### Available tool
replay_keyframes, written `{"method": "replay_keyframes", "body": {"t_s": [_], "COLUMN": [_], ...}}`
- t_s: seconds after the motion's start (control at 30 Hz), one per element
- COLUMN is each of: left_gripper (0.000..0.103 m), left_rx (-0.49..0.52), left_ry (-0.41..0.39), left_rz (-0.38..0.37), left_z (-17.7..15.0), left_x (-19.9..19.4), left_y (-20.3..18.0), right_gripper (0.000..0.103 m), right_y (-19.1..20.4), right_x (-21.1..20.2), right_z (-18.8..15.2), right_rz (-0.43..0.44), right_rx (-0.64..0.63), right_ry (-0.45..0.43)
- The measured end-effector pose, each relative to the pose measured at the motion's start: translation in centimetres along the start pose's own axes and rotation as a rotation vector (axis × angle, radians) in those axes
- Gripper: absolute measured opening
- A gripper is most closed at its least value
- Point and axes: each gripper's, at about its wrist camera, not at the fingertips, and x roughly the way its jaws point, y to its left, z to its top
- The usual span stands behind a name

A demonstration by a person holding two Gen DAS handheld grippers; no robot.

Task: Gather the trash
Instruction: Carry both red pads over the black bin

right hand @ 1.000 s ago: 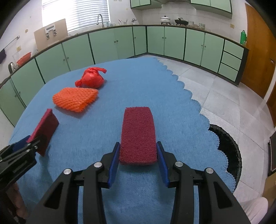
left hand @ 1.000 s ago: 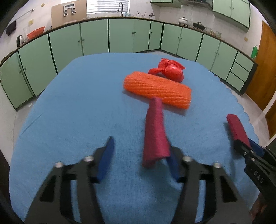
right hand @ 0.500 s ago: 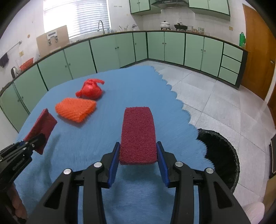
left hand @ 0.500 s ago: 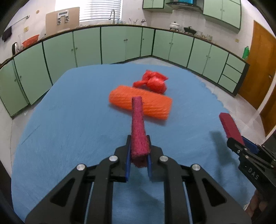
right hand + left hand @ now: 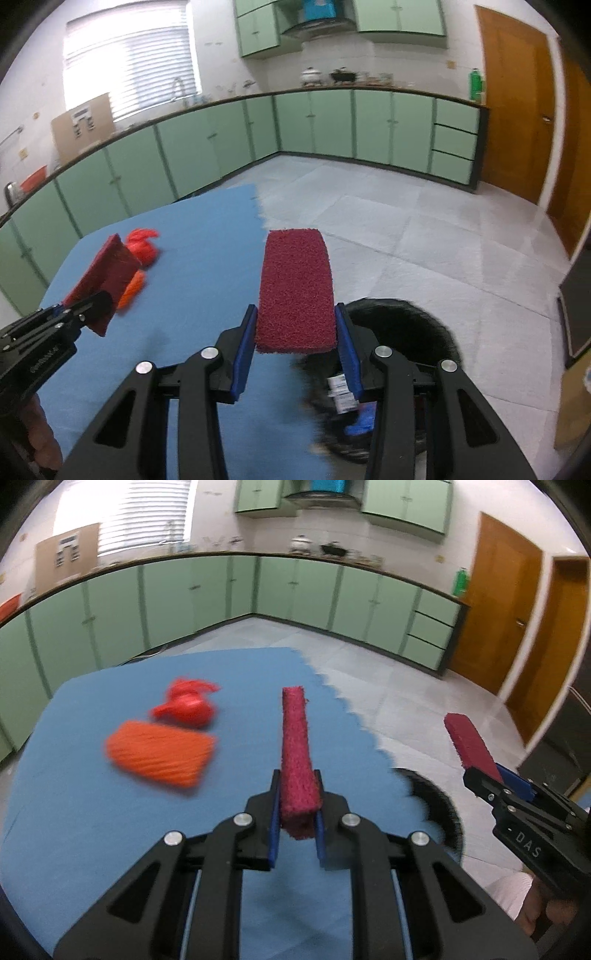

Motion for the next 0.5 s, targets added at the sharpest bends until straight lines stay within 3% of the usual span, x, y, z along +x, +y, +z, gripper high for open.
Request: {"method": "replay_keyframes", "body": {"t_s": [0.23,0.5], "left_gripper": [0.014,0.014], "left_rx": [0.094,0.139], "left_ry": [-0.007,0.034], "left_rz": [-0.125,-0.198], "left_z": [0.8,0.8], "left_x": [3.1,7.8], "left_y": [-8.4,-15.0], "right_gripper": [0.041,0.041], "right_y": [-7.4,-13.7], "right_x": [-0.5,1.2], "right_z": [0.7,0.3], "right_rz": [-0.114,-0.178], "right_rx": [0.045,0.080], "right_ry": [-0.016,0.008]}}
